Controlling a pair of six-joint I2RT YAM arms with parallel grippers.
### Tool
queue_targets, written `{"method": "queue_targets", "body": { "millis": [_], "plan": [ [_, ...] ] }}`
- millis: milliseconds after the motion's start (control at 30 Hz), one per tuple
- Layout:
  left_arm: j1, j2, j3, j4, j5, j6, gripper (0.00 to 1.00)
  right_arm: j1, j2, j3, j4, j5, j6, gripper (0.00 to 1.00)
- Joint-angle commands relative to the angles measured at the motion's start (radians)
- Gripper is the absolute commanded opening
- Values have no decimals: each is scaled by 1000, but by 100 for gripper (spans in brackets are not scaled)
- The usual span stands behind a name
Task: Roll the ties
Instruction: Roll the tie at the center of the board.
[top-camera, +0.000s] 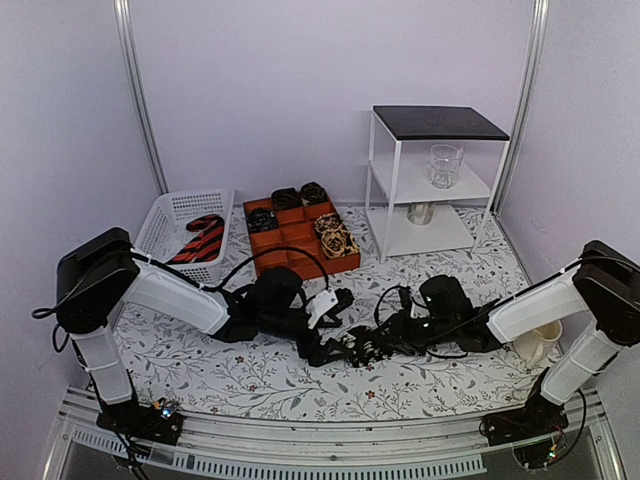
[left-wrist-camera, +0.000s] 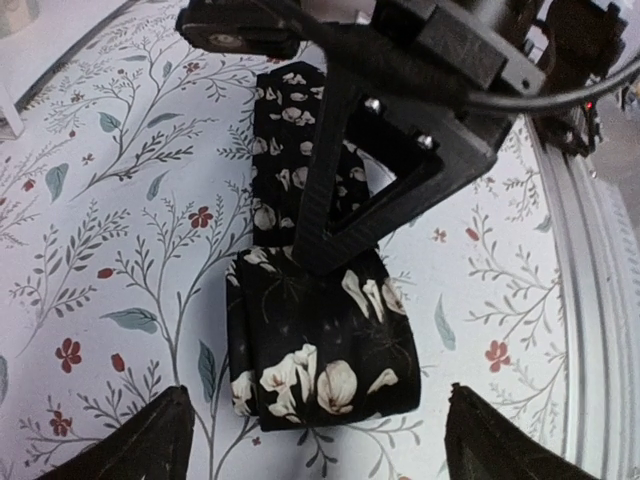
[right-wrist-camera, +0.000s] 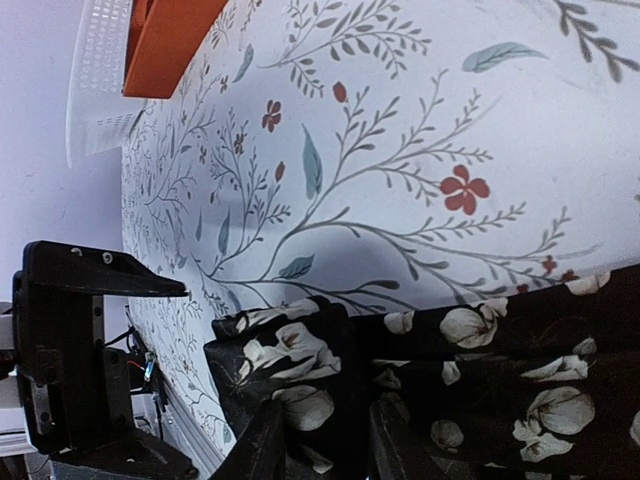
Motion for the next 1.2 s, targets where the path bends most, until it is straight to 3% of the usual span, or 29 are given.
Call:
{"method": "queue_targets", "body": {
  "millis": [0,733,900,1167],
  "plan": [
    [8,2,-29,50,-16,31,98,29,33,33,6,48,49,29],
    [-39,173,126,-4,-19,80,93,39,32,36,-3,73,70,29],
    [-41,184,136,-27,12,89,84,40,25,28,-4,81,71,28],
    [-60,153,113,-30,87,105,52,40,11,23,-8,86,45,29]
  ]
}}
